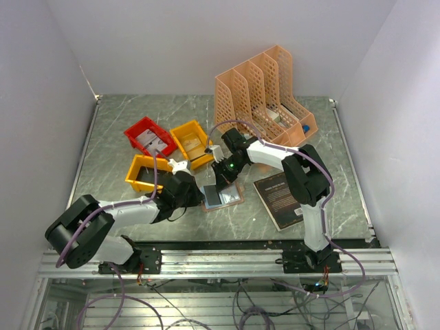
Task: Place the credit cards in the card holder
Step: Turn over the card slot in the card holder.
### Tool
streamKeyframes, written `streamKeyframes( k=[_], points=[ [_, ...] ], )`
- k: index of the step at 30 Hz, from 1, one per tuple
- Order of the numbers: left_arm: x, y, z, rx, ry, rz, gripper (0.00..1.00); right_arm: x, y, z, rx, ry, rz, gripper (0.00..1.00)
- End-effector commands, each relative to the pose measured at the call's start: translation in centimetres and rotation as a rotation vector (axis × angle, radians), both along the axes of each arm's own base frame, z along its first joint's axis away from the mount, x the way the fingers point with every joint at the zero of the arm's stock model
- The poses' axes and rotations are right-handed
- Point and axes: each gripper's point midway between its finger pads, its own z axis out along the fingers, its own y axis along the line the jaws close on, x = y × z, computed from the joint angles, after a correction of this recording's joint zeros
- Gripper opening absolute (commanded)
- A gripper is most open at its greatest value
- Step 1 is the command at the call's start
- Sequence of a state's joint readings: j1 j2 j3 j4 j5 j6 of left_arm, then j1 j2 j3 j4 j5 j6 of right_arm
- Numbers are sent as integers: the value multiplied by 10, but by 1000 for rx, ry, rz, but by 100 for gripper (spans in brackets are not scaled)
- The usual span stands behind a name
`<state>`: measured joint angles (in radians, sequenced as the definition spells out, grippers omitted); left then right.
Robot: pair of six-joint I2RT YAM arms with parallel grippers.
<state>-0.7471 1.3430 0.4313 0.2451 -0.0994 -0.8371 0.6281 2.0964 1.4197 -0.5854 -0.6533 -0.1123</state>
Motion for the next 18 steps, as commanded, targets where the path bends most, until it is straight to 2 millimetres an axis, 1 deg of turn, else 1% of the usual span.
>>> streamKeyframes(
  k=[1,8,18],
  points=[
    [7,-3,7,-4,-18,-4,7,-1,-7,-22,-70,-5,6,1],
    [6,0,7,0,-19,4,7,0,-7,-22,-70,-4,6,1],
    [10,-9,7,-18,-18,-13,7,-1,-7,-22,-70,-3,8,1]
  ],
)
